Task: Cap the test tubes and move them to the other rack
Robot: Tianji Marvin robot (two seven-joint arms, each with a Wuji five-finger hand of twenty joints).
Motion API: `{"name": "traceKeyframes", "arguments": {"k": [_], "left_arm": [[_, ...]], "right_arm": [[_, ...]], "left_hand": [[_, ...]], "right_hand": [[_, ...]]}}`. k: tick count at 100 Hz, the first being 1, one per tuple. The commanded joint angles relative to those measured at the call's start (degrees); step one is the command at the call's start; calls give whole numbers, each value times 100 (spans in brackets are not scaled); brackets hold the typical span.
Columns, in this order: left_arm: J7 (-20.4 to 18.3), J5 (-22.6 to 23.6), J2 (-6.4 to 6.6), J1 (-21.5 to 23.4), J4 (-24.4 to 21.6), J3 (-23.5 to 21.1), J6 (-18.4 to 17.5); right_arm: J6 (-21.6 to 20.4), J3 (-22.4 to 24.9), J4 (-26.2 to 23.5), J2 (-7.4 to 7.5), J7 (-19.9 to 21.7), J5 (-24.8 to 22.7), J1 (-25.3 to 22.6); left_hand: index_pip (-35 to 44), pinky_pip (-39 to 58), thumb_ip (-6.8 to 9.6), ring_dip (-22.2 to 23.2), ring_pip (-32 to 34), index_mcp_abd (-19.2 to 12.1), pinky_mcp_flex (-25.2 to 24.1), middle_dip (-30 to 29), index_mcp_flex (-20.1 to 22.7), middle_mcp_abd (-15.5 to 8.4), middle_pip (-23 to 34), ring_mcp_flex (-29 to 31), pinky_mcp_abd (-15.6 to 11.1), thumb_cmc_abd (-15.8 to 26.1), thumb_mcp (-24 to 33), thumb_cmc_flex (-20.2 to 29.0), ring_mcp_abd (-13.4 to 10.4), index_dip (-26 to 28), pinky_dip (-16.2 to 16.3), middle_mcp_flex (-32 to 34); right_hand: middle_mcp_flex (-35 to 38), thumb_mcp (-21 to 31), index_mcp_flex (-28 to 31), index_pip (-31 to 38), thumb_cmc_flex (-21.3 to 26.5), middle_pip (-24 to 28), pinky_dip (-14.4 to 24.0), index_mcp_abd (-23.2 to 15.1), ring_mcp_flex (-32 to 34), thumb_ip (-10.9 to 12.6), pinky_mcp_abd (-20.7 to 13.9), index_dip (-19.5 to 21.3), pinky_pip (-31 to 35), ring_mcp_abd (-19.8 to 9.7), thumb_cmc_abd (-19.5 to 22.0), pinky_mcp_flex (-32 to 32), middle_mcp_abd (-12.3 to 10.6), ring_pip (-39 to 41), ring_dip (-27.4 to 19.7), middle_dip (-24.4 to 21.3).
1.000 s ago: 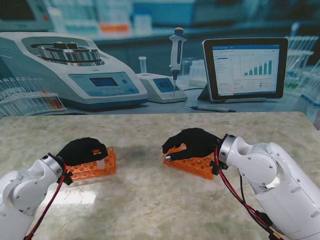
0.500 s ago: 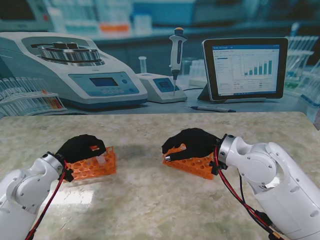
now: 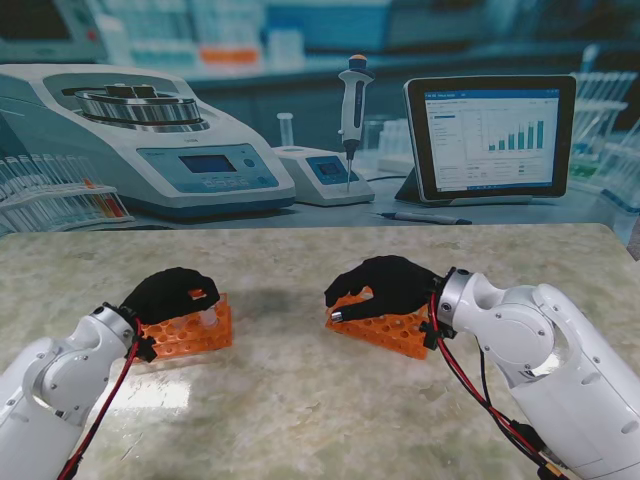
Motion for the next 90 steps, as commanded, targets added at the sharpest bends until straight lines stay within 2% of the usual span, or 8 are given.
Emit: {"name": "traceKeyframes", "arguments": {"k": [1, 44, 55, 58, 68, 80, 82, 90], "left_arm": [[-143, 18, -17, 50, 100, 61, 34], [-215, 27, -2, -41, 205, 161, 92], [-309, 50, 17, -41, 188, 161, 94], [-318, 83, 23, -43, 187, 162, 86], [-352, 128, 35, -52, 184, 169, 50], [-467, 188, 62, -48, 148, 147, 21], [-490, 196, 66, -47, 142, 142, 17], [-557, 208, 79, -43, 125, 130, 8]], "right_arm": [[10, -2, 1, 4, 27, -3, -34], [12, -6, 12, 3, 24, -2, -31], [10, -8, 13, 2, 21, -1, -32], [10, -9, 15, 2, 20, -3, -33], [10, -29, 46, 1, 12, -3, -25], [21, -44, 65, 0, 14, -2, -17], [20, -44, 66, 0, 13, -3, -17], [14, -39, 65, 0, 10, -4, -22]], "left_hand": [[1117, -16, 468, -18, -213, 974, 56, 136, 372, -1162, 927, -83, 151, 1244, 2001, 1041, -394, 36, 48, 817], [967, -84, 466, -21, -292, 1009, -39, 120, 357, -1113, 857, -130, 156, 1219, 1958, 1040, -303, -69, 27, 777], [453, -252, 411, -31, -765, 1118, -280, 423, 333, -1013, 360, -233, 161, 1061, 1892, 1041, 33, -760, 37, 699], [194, -288, 397, -49, -960, 1285, -386, 422, 337, -984, 175, -283, 157, 958, 1857, 1040, 143, -1046, 58, 668], [-427, -613, 410, -150, -1600, 1291, -793, 423, 216, -952, -418, -485, 191, 698, 1631, 1041, 316, -1784, 1, 562], [-1192, -1319, 643, -58, -2558, 1366, -1397, 405, 30, -954, -1413, -794, 330, 500, 820, 1038, 437, -2705, -258, 477], [-1365, -1571, 796, -84, -2935, 1353, -1565, 330, -62, -961, -1703, -852, 382, 534, 463, 1038, 457, -2947, -419, 452], [-1566, -1986, 931, -396, -3464, 1260, -1809, -58, -166, -950, -1925, -957, 493, 603, 110, 885, 509, -3195, -710, 343]], "right_hand": [[-69, -116, 41, -25, 47, -4, 71, 11, -168, 140, 161, 38, 48, -7, 283, -80, -88, 8, -41, 36], [-65, -130, 40, -24, 64, -2, 68, 5, -171, 144, 154, 39, 47, -17, 292, -84, -83, 7, -43, 37], [-63, -137, 45, -20, 61, -1, 68, 6, -168, 143, 159, 40, 50, -17, 291, -79, -87, 9, -42, 37], [-56, -135, 41, -22, 66, 2, 68, 14, -167, 144, 158, 40, 50, -16, 294, -80, -82, 9, -42, 38], [-63, -138, 44, -21, 66, -1, 68, 8, -165, 144, 160, 40, 49, -4, 295, -84, -78, 10, -41, 37], [-62, -141, 39, -22, 69, 0, 68, 4, -164, 145, 159, 40, 51, -6, 298, -80, -85, 12, -40, 37], [-62, -140, 39, -22, 73, 0, 68, 6, -165, 145, 160, 40, 52, -12, 298, -81, -86, 11, -41, 37], [-66, -148, 38, -22, 68, -1, 68, 10, -163, 144, 162, 40, 52, -12, 297, -83, -88, 11, -41, 36]]}}
